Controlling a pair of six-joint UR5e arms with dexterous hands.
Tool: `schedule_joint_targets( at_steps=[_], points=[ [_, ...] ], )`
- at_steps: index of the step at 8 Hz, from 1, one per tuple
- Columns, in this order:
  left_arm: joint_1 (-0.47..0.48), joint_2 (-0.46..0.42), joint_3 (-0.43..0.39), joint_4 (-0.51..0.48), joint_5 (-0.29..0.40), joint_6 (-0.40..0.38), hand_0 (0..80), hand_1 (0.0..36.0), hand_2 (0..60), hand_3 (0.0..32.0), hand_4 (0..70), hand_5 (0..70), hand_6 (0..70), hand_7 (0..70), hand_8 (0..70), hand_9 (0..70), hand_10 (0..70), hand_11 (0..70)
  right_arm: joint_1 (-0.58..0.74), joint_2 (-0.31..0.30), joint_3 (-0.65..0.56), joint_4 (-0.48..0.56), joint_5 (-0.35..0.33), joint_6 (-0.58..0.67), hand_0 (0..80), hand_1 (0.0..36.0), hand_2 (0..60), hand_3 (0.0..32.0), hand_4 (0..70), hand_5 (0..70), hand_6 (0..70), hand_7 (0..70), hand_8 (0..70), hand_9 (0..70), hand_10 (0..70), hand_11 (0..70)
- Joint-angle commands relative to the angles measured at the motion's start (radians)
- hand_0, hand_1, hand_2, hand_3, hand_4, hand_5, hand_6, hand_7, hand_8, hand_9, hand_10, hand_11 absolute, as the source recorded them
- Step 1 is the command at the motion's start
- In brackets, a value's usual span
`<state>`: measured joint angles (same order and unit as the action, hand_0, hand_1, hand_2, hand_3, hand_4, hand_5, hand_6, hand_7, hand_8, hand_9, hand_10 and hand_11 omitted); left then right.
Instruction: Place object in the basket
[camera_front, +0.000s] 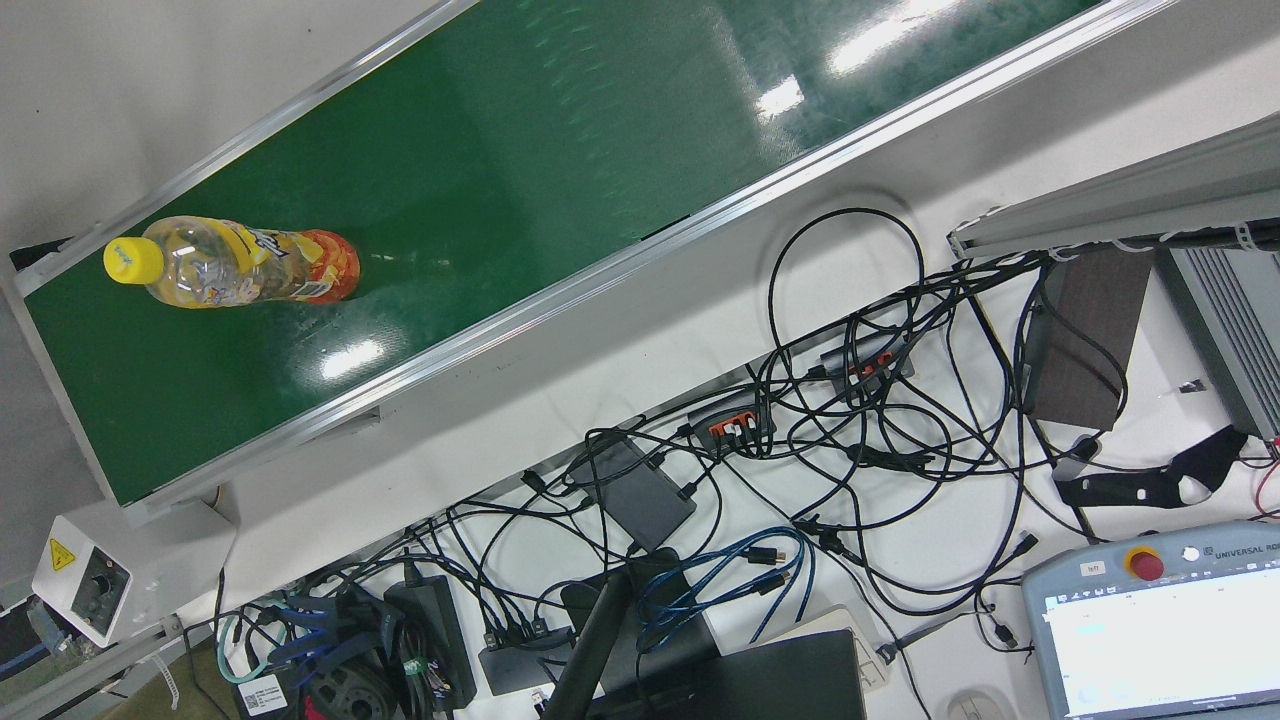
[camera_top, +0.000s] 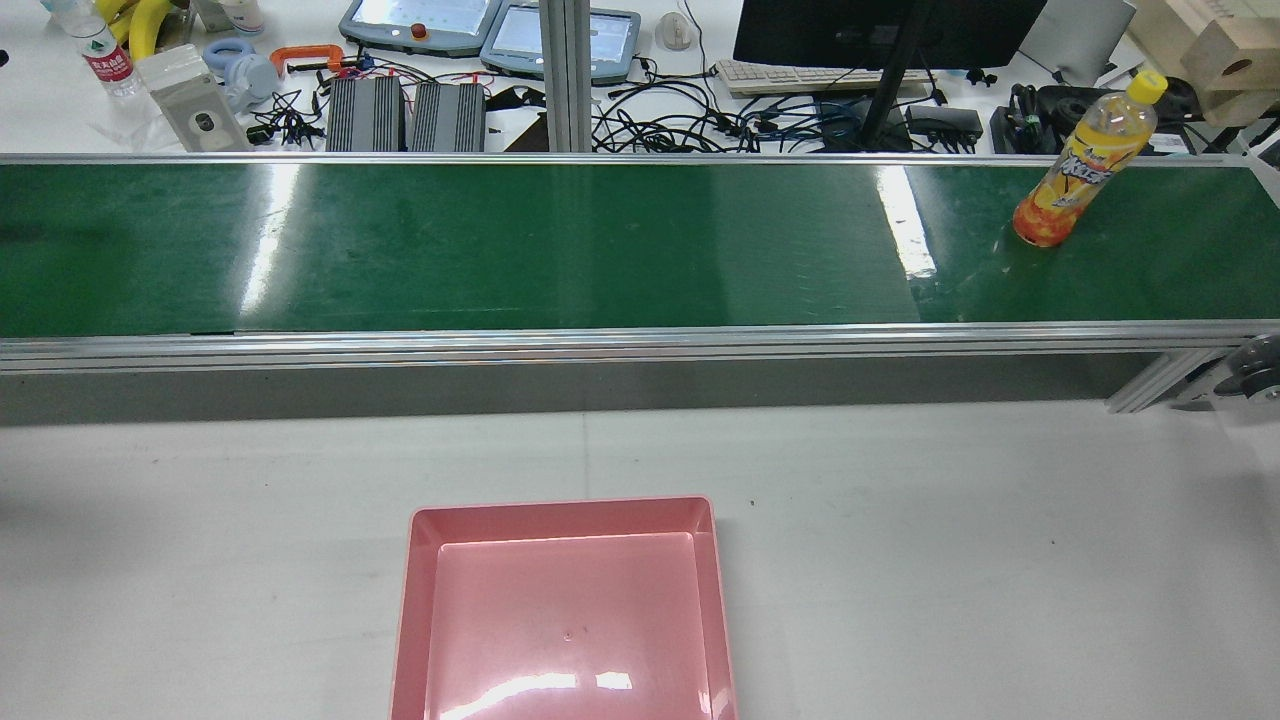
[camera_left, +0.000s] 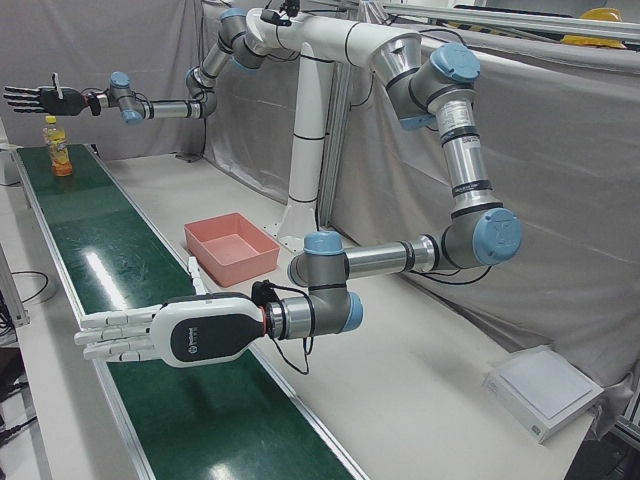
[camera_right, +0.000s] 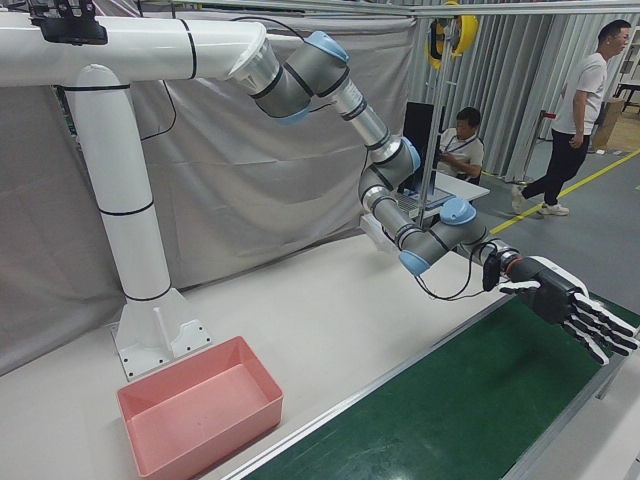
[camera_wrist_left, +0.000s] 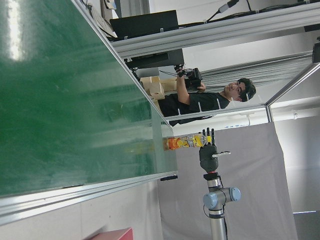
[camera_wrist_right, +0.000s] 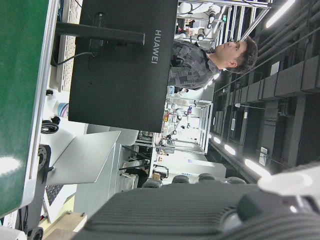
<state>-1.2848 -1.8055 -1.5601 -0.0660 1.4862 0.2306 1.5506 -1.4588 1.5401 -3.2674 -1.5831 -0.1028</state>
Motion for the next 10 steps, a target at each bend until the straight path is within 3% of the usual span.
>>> schedule_joint_targets(
  at_steps=[1, 10],
  points=[
    [0.002, 0.000, 0.000, 0.000, 0.000, 0.004, 48.5, 13.9, 0.0, 0.0, 0.0, 4.2, 0.0, 0.0, 0.0, 0.0, 5.7, 10.3, 0.000, 0.000, 0.000, 0.000, 0.000, 0.000, 0.0, 0.0, 0.0, 0.0, 0.0, 0.0, 0.0, 0.0, 0.0, 0.0, 0.0, 0.0],
    [0.007, -0.002, 0.005, -0.005, 0.000, -0.001, 47.8, 13.7, 2.2, 0.0, 0.3, 4.7, 0.0, 0.0, 0.0, 0.0, 5.3, 9.5, 0.000, 0.000, 0.000, 0.000, 0.000, 0.000, 0.0, 0.0, 0.0, 0.0, 0.0, 0.0, 0.0, 0.0, 0.0, 0.0, 0.0, 0.0]
  ],
)
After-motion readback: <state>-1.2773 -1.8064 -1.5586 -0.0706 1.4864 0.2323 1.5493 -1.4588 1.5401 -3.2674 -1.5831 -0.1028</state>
